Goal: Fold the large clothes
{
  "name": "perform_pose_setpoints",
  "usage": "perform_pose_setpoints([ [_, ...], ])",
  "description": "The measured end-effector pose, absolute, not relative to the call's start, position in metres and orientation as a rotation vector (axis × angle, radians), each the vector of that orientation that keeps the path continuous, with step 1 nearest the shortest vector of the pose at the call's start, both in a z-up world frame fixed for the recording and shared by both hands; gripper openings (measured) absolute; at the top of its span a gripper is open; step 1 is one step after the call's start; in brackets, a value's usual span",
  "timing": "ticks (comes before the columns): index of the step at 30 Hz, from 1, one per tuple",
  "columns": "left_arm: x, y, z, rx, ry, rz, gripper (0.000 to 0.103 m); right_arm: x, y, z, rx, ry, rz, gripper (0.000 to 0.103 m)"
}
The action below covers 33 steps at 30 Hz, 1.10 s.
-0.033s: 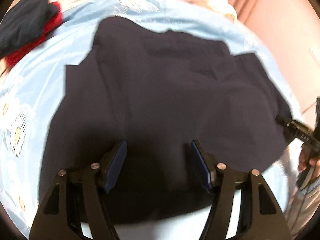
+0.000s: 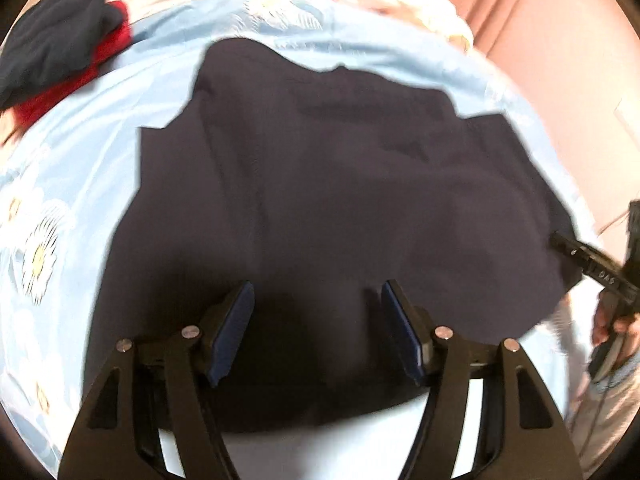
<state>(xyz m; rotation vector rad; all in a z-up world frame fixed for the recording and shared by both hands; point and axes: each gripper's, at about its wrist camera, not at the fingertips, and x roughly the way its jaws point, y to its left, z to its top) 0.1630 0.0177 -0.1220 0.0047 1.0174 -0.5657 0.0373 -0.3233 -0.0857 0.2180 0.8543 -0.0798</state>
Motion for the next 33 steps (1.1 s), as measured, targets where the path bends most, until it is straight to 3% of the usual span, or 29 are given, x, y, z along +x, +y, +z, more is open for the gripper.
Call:
perform_pose_setpoints([
  [5, 0.144, 0.046, -0.13, -0.015, 1.018, -0.52, 0.066, 0.009, -0.321, -0.066, 0.184, 0.777, -0.098, 0.041],
  [13, 0.145, 0.036, -0.14, -0.042, 1.057, -0.476, 0.067, 0.032, -0.319, -0.104, 0.216, 0.862, -0.145, 0.043],
  [22, 0.116, 0.048, -0.11, -0.109, 0.993, -0.373, 0.081, 0.004, -0.297, -0.073, 0.306, 0.779, -0.061, 0.048],
  [33, 0.109, 0.097, -0.139, -0.599, 1.111, -0.404, 0.088, 0.012, -0.263, -0.074, 0.321, 0.761, 0.031, 0.049],
])
